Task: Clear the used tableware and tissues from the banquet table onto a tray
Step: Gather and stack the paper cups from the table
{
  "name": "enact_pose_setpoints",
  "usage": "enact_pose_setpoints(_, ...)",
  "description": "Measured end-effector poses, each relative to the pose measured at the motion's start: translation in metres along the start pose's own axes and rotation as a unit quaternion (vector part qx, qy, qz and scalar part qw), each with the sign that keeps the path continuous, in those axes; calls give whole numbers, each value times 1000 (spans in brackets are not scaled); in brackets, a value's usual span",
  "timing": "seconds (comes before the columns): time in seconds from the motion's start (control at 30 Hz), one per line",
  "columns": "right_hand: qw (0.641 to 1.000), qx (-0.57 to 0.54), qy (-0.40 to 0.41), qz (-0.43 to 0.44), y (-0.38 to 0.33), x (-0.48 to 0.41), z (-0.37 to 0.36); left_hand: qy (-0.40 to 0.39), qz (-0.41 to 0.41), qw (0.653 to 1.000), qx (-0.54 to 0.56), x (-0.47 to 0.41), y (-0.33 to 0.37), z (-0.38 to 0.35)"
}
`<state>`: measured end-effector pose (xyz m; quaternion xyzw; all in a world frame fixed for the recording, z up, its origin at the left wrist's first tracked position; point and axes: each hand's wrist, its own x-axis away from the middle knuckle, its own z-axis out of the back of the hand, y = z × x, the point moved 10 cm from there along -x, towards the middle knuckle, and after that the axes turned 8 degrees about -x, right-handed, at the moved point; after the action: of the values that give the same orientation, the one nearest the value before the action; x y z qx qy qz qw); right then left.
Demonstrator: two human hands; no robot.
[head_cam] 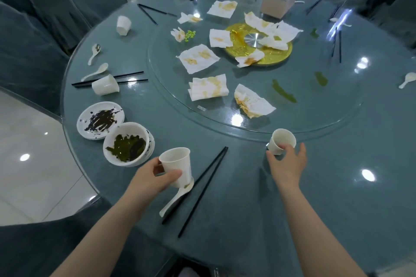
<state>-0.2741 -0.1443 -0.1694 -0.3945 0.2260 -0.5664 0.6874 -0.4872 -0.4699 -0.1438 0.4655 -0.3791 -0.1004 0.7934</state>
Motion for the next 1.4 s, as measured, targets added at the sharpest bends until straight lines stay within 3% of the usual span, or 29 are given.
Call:
enact_pose_setpoints(0.17,994,-83,-28,59,-25,23,-20,26,-29,999,-34,16,-5,34)
enact_pose_setpoints(0.47,917,-348,-195,-20,-76,119,-87,161,-33,986,-42,72,-28,124)
enact_pose_setpoints(0.7,855,-337,-391,54,-159,262,-129,236,-123,963,-42,187,-41,198)
enact_pose_setpoints(0.87,805,-347,-473,89,-220,386,-140,291,-169,941,-35,286,-63,257)
enact_pose_setpoints(1.13,727,-353,-567,160,-284,568,-163,391,-120,911,-54,402,-147,332)
enact_pose_setpoints(1.3,685,-223,-649,244,-299,669,-203,436,-97,881,-156,445,-178,373)
enact_pose_setpoints(1.4,670,-187,-675,246,-301,704,-228,444,-76,871,-197,454,-192,400)
